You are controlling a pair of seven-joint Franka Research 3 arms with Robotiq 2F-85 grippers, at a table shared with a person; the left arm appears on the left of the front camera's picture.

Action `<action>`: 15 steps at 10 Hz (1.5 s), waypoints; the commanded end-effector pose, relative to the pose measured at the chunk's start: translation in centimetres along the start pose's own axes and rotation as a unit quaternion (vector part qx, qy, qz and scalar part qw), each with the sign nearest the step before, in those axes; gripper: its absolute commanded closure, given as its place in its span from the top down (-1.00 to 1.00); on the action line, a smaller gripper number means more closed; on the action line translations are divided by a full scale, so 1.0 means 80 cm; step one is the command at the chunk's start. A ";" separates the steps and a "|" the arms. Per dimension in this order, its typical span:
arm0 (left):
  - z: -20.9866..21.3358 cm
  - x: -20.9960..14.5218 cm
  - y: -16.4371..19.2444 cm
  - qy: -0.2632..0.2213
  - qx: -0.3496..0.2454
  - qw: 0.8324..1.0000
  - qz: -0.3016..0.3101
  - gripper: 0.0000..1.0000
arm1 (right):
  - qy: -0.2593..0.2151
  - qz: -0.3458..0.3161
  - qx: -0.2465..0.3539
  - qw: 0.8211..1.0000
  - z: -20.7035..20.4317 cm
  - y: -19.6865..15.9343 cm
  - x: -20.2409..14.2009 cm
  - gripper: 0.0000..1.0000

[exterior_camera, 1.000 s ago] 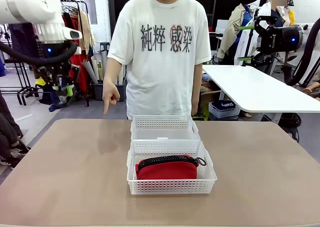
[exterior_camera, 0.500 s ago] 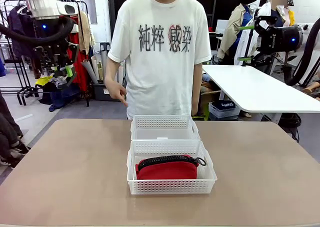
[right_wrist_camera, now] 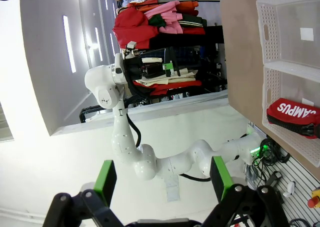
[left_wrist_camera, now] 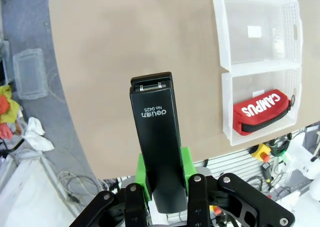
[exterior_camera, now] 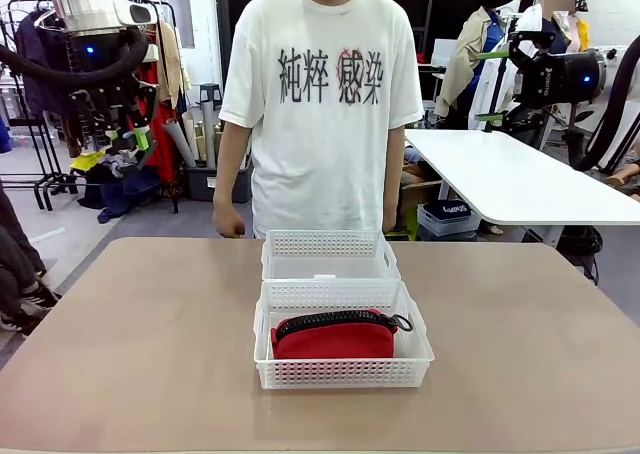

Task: Distribute items into two baskets.
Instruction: Place the picked Stapler into the Organizing basket as instructed by the person.

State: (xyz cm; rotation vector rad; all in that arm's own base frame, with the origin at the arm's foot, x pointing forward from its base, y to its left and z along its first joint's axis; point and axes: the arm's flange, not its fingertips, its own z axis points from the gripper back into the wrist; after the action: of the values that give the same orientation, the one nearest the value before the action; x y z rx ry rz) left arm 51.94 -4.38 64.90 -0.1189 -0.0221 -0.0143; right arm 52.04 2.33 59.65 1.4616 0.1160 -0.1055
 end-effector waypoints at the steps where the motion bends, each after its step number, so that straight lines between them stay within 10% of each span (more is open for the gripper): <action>1: 0.003 -0.003 0.001 0.000 0.004 1.000 0.002 -1.00 | -0.001 0.001 0.010 1.000 0.000 0.005 -0.001 1.00; 15: 0.003 -0.003 0.001 0.000 0.004 1.000 0.002 -1.00 | -0.001 0.001 0.010 1.000 0.000 0.005 -0.001 1.00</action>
State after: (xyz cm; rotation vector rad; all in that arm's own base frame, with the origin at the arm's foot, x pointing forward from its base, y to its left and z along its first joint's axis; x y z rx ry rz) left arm 51.96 -4.38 64.87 -0.1188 -0.0214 -0.0142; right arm 52.04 2.33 59.65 1.4616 0.1160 -0.1055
